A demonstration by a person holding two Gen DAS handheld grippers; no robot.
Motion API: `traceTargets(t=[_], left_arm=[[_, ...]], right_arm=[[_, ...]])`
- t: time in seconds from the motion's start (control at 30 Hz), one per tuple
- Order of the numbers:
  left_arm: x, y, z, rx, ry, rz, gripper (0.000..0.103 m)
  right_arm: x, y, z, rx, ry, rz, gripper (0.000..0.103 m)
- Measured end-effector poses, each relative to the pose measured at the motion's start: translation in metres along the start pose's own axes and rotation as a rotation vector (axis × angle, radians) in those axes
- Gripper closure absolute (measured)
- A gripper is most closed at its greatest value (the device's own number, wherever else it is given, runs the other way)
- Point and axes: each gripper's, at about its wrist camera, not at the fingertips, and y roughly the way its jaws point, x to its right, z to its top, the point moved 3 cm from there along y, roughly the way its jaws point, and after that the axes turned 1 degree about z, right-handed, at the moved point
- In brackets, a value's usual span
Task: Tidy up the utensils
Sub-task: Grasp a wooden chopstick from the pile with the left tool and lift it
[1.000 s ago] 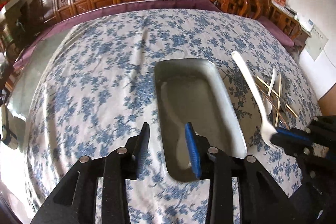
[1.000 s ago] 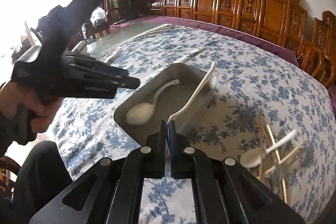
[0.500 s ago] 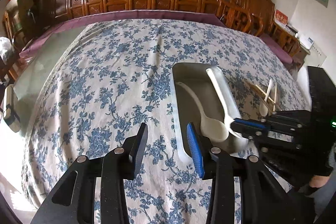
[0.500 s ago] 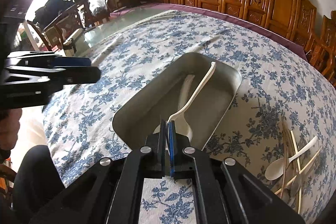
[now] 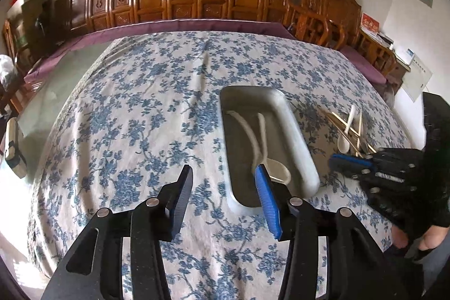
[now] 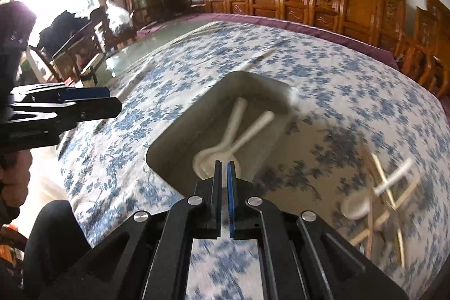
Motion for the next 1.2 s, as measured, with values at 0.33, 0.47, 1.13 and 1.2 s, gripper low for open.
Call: traceTargets(t=[0.33,0.47,1.13,1.2], left_arm=[[0.062,0.0,0.003,0.006,0.053,-0.056,0.051],[0.098,0.012,0.005,-0.008,0.076,-0.078,0.051],[0.24,0.128,0.015,-0.131,0.126,-0.147,0.055],[0.246,0.139,0.015,-0.149,0.121,-0.137,0.064]], right_arm=[[0.086,-0.06,-0.041,0.041,0.041,-0.153,0.073],[0.128,-0.066,-0.054,0.035,0.068,-0.199,0.073],[0.21,-0.061,-0.08,0.052,0.203,-0.218,0.073],[0.217,-0.059,-0.084,0.04,0.231,-0.225,0.073]])
